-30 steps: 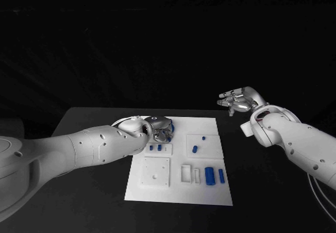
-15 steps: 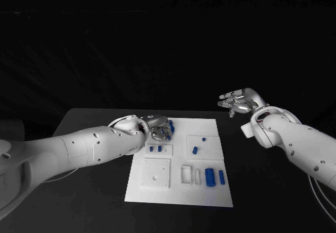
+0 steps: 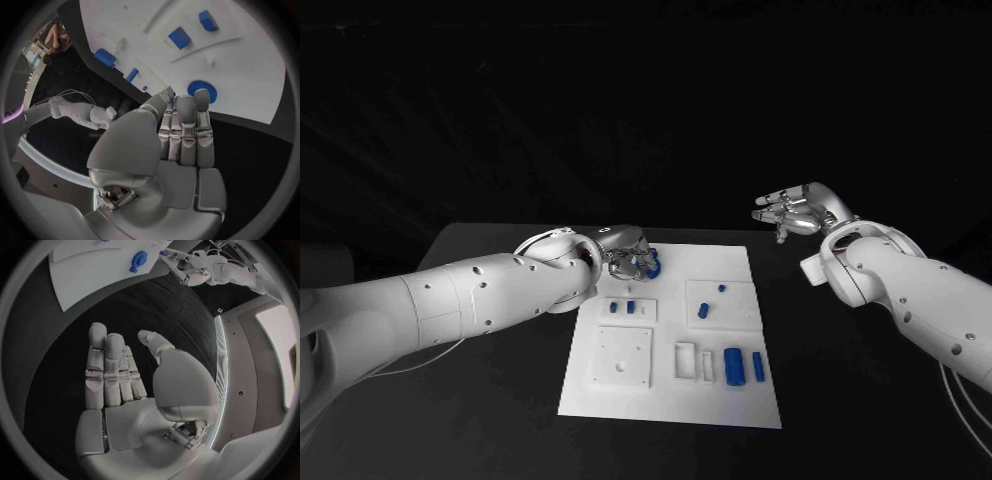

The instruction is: Assemble the parts on the task board

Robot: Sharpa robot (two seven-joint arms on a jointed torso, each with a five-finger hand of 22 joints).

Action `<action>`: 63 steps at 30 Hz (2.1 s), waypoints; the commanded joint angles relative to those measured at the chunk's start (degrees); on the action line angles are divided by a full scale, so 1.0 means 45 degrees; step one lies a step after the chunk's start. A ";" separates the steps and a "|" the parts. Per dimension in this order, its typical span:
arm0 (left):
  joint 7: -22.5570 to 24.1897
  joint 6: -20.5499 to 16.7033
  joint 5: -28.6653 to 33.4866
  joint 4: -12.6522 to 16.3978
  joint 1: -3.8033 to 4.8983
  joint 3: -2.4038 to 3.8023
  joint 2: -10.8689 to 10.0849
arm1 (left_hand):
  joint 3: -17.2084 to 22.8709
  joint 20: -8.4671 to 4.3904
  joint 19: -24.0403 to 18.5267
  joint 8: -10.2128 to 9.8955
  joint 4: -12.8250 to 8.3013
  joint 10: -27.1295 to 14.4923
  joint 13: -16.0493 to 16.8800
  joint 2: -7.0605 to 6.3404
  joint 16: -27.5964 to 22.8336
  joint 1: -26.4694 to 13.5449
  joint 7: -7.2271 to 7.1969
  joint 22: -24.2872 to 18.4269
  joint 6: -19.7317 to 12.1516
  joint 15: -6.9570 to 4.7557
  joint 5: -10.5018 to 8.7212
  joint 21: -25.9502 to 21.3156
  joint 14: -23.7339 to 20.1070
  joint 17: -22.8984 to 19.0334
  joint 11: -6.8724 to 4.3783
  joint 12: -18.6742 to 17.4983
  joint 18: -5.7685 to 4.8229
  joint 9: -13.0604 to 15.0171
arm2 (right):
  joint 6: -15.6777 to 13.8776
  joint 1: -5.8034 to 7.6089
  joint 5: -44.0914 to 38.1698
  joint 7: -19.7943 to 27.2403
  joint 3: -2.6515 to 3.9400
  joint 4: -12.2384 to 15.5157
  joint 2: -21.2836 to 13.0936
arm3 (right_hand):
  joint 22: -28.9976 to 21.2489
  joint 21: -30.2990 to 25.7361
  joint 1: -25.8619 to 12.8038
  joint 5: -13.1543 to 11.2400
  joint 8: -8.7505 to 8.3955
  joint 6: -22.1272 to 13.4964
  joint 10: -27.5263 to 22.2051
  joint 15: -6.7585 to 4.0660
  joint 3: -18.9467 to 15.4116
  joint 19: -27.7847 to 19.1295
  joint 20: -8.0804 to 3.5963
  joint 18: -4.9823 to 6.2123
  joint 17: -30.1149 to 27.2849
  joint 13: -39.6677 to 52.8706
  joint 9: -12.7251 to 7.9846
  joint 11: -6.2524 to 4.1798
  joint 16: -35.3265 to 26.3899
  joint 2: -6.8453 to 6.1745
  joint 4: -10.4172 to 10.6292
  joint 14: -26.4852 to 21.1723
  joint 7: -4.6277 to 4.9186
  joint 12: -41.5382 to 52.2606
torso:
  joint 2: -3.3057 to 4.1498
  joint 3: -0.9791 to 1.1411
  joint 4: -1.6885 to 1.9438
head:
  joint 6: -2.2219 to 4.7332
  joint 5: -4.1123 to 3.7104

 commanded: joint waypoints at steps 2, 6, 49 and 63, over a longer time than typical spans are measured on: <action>-0.0115 0.0078 0.0358 0.0221 0.0044 0.0014 -0.0292 | -0.0057 -0.0011 0.0042 0.0031 -0.0015 0.0045 -0.0008 0.0098 0.0024 -0.0019 0.0026 0.0252 0.0036 0.0011 -0.0062 0.0027 0.0072 0.0010 0.0036 -0.0047 0.0073 0.0018 | 0.0167 -0.0005 0.0015 0.0124 0.0006 0.0006 -0.0036 | 0.0057 -0.0084 -0.0121 0.0090 -0.0040 0.0069 0.0007 0.0006 0.0096 0.0112 0.0023 0.0154 -0.0037 -0.0019 0.0008 0.0032 0.0079 -0.0007 -0.0039 -0.0069 0.0044 -0.0062 | 0.0010 0.0005 0.0005 | 0.0012 -0.0002; -0.0150 0.0083 0.0320 0.0374 0.0056 0.0012 -0.0609 | -0.0060 -0.0012 0.0033 0.0034 -0.0035 0.0053 -0.0008 0.0087 0.0019 0.0022 0.0025 0.0257 0.0049 0.0010 -0.0067 0.0026 0.0071 0.0010 0.0034 -0.0047 0.0073 0.0018 | 0.0164 -0.0005 0.0015 0.0121 0.0005 0.0007 -0.0068 | 0.0057 -0.0084 -0.0121 0.0090 -0.0040 0.0069 0.0007 0.0006 0.0096 0.0112 0.0023 0.0154 -0.0037 -0.0019 0.0008 0.0032 0.0079 -0.0007 -0.0039 -0.0069 0.0044 -0.0062 | 0.0011 -0.0006 -0.0003 | 0.0004 0.0022; -0.0031 0.0708 -0.0360 -0.0310 -0.0253 -0.0360 -0.0677 | -0.0094 -0.0003 -0.0016 0.0027 -0.0016 0.0015 -0.0009 0.0057 -0.0010 0.0093 0.0041 0.0259 0.0005 0.0021 -0.0124 0.0052 0.0031 0.0013 0.0054 -0.0048 0.0077 0.0014 | 0.0156 -0.0008 0.0034 0.0147 0.0005 0.0011 -0.0084 | 0.0057 -0.0084 -0.0121 0.0090 -0.0040 0.0069 0.0007 0.0006 0.0096 0.0112 0.0023 0.0154 -0.0037 -0.0019 0.0008 0.0032 0.0079 -0.0007 -0.0039 -0.0069 0.0044 -0.0062 | 0.0027 0.0000 -0.0022 | -0.0078 0.0040; -0.0202 0.0546 -0.0424 -0.0476 -0.0328 -0.0400 -0.0513 | -0.0093 -0.0004 0.0014 0.0030 -0.0008 -0.0009 -0.0009 0.0068 -0.0006 0.0101 0.0048 0.0256 -0.0021 0.0024 -0.0126 0.0065 0.0053 0.0015 0.0061 -0.0048 0.0088 0.0015 | 0.0150 -0.0009 0.0036 0.0156 0.0005 0.0009 -0.0074 | 0.0132 -0.0191 -0.0137 0.0100 -0.0041 0.0075 0.0006 0.0005 0.0128 0.0163 0.0022 0.0158 -0.0073 -0.0019 0.0008 0.0032 0.0106 0.0003 -0.0061 -0.0072 0.0045 -0.0062 | 0.0033 0.0004 -0.0035 | -0.0072 0.0027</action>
